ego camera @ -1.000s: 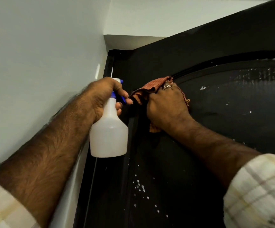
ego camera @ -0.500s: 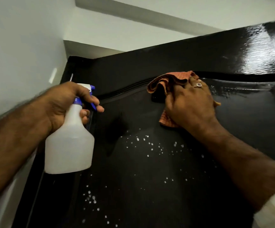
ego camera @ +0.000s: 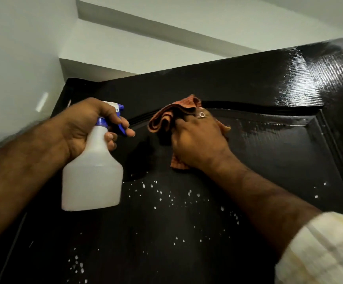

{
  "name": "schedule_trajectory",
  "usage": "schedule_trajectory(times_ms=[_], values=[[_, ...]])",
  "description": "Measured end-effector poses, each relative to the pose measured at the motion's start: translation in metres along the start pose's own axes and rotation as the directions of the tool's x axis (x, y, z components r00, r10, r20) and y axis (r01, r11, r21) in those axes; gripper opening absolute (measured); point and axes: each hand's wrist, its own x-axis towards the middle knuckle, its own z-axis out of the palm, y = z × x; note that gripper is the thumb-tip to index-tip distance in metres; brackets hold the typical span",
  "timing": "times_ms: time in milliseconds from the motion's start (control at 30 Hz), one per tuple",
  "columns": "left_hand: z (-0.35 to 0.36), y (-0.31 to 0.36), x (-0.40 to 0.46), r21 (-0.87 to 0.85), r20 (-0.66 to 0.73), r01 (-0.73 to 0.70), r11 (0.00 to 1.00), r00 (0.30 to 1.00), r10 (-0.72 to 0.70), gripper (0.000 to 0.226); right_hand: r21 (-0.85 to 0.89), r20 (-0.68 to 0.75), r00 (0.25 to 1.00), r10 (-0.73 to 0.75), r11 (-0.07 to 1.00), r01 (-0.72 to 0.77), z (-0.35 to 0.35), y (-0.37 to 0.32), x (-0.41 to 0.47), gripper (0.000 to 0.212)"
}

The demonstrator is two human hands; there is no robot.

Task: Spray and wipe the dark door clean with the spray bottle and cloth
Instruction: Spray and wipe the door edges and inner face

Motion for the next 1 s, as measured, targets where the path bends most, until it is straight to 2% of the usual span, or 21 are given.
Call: schedule_trajectory(times_ms=[67, 133, 200, 300, 367, 433, 467, 500, 567, 633, 700, 800, 933, 1000], values=[[0.017, -0.001, 0.004, 0.000, 0.013, 0.020, 1.000, 1.000, -0.020, 0.015, 0.024, 0.117, 0.991, -0.064, 0.998, 0.062, 0.001, -0.004, 0.009, 0.050], [0.035, -0.002, 0.006, -0.002, 0.029, 0.033, 0.999, 0.999, -0.033, 0.014, 0.016, 0.204, 0.977, -0.068, 0.998, 0.066, -0.003, 0.004, 0.009, 0.058], [0.049, -0.004, 0.006, -0.009, 0.048, 0.040, 0.999, 0.998, -0.040, 0.013, -0.026, 0.198, 0.980, -0.035, 0.999, 0.041, -0.008, 0.014, -0.001, 0.059], [0.062, -0.007, 0.004, -0.025, 0.055, 0.046, 0.999, 0.997, -0.045, 0.014, -0.061, 0.071, 0.993, 0.096, 0.994, -0.091, -0.016, 0.033, -0.030, 0.058], [0.065, -0.010, 0.004, -0.030, 0.055, 0.051, 0.998, 0.997, -0.049, 0.014, -0.121, 0.007, 0.975, 0.220, 0.968, -0.218, -0.025, 0.046, -0.056, 0.061], [0.065, -0.013, 0.001, -0.029, 0.055, 0.059, 0.998, 0.997, -0.057, 0.014, -0.178, 0.096, 0.933, 0.346, 0.928, -0.326, -0.042, 0.042, -0.070, 0.060], [0.067, -0.015, 0.000, -0.028, 0.054, 0.065, 0.997, 0.996, -0.064, 0.013, -0.254, 0.172, 0.919, 0.354, 0.918, -0.306, -0.047, 0.037, -0.072, 0.058], [0.068, -0.015, 0.000, -0.021, 0.052, 0.069, 0.997, 0.996, -0.067, 0.012, -0.323, 0.240, 0.915, 0.325, 0.915, -0.241, -0.050, 0.030, -0.065, 0.055], [0.073, -0.013, 0.000, -0.010, 0.048, 0.073, 0.997, 0.996, -0.072, 0.012, -0.338, 0.301, 0.933, 0.194, 0.937, -0.086, -0.043, 0.015, -0.040, 0.054], [0.075, -0.010, 0.003, -0.015, 0.040, 0.075, 0.997, 0.996, -0.074, 0.013, -0.199, 0.266, 0.963, 0.045, 0.980, 0.010, -0.024, 0.010, -0.014, 0.056], [0.073, -0.009, 0.002, -0.039, 0.032, 0.077, 0.996, 0.997, -0.076, 0.025, 0.006, 0.229, 0.973, -0.030, 1.000, 0.029, -0.013, 0.012, -0.002, 0.059], [0.082, -0.012, 0.002, -0.046, 0.011, 0.060, 0.997, 0.998, -0.060, 0.035, -0.004, 0.142, 0.989, -0.046, 0.999, 0.047, -0.016, 0.041, -0.018, 0.057], [0.114, -0.013, 0.000, -0.047, 0.052, 0.036, 0.998, 0.998, -0.034, 0.018, -0.080, 0.097, 0.994, 0.056, 0.996, -0.048, -0.033, 0.083, -0.060, 0.060], [0.130, -0.014, -0.001, -0.029, 0.106, 0.014, 0.999, 0.994, -0.011, 0.017, -0.101, 0.065, 0.988, 0.139, 0.986, -0.132, -0.045, 0.095, -0.083, 0.061]])
